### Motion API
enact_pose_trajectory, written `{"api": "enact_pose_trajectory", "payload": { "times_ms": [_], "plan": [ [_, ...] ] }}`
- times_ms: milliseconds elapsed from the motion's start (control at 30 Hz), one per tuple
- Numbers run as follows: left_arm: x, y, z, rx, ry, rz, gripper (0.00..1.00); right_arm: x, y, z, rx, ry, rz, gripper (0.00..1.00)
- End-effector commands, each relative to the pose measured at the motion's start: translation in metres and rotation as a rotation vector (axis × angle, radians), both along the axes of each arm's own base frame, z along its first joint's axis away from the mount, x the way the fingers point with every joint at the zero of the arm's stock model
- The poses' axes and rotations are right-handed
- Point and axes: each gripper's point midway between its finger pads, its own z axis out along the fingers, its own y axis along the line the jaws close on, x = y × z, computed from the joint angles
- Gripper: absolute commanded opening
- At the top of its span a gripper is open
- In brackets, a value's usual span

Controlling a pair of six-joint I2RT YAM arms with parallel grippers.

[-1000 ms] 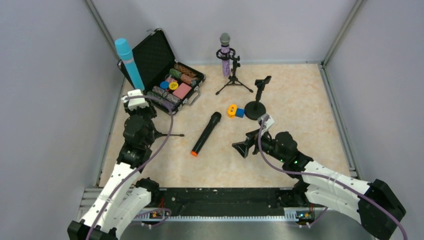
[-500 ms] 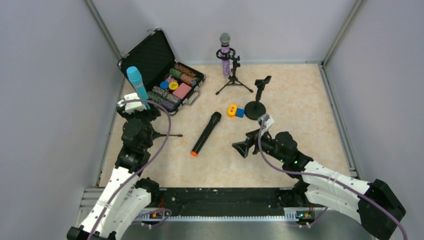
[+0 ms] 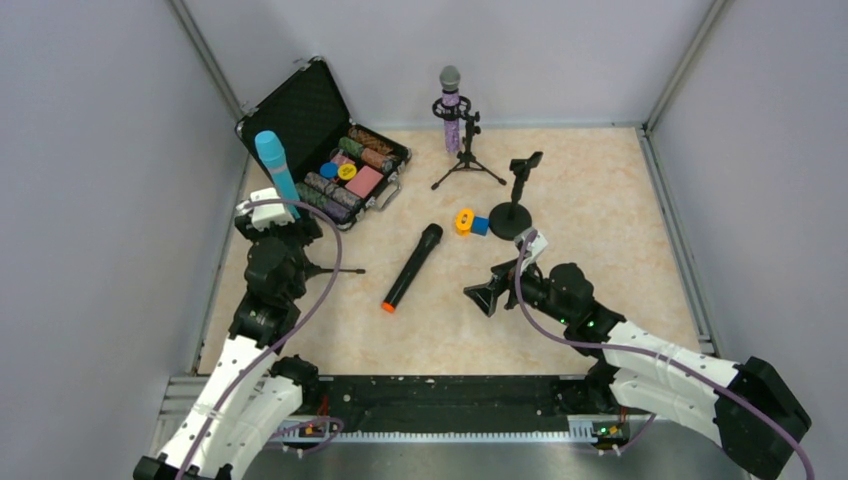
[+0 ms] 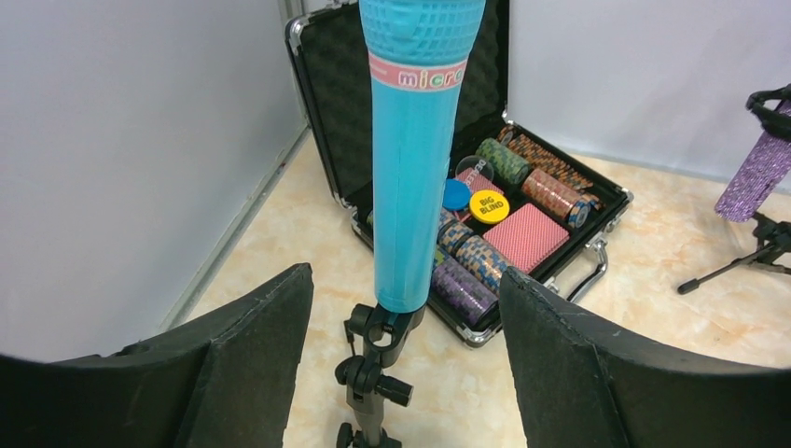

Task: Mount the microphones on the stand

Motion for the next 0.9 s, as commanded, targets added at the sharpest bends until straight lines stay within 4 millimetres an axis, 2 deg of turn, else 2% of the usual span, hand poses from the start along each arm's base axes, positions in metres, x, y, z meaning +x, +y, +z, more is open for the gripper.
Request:
{"api": "enact_pose_trajectory", "payload": {
  "times_ms": [0, 333, 533, 800, 867],
  "plan": [
    [0.002, 0.003, -0.009, -0.042, 0.05, 0.038, 0.77, 0.002, 0.005, 0.013, 0.029, -0.026, 0.012, 0.99],
    [0.014, 0.014, -0.077, -0.096, 0.265, 0.14, 0.73, 0.001, 0.004, 0.01, 0.019, -0.022, 0.012, 0.99],
    [0.017, 0.025, -0.098, -0.112, 0.286, 0.173, 0.69, 0.002, 0.004, 0.011, 0.019, -0.028, 0.012, 0.99],
    [0.02, 0.03, -0.114, -0.098, 0.317, 0.182, 0.44, 0.001, 0.003, 0.01, 0.023, -0.024, 0.01, 0.99],
    [0.022, 0.03, -0.109, -0.105, 0.287, 0.179, 0.27, 0.001, 0.003, 0.012, 0.025, -0.028, 0.009, 0.99]
  ]
}}
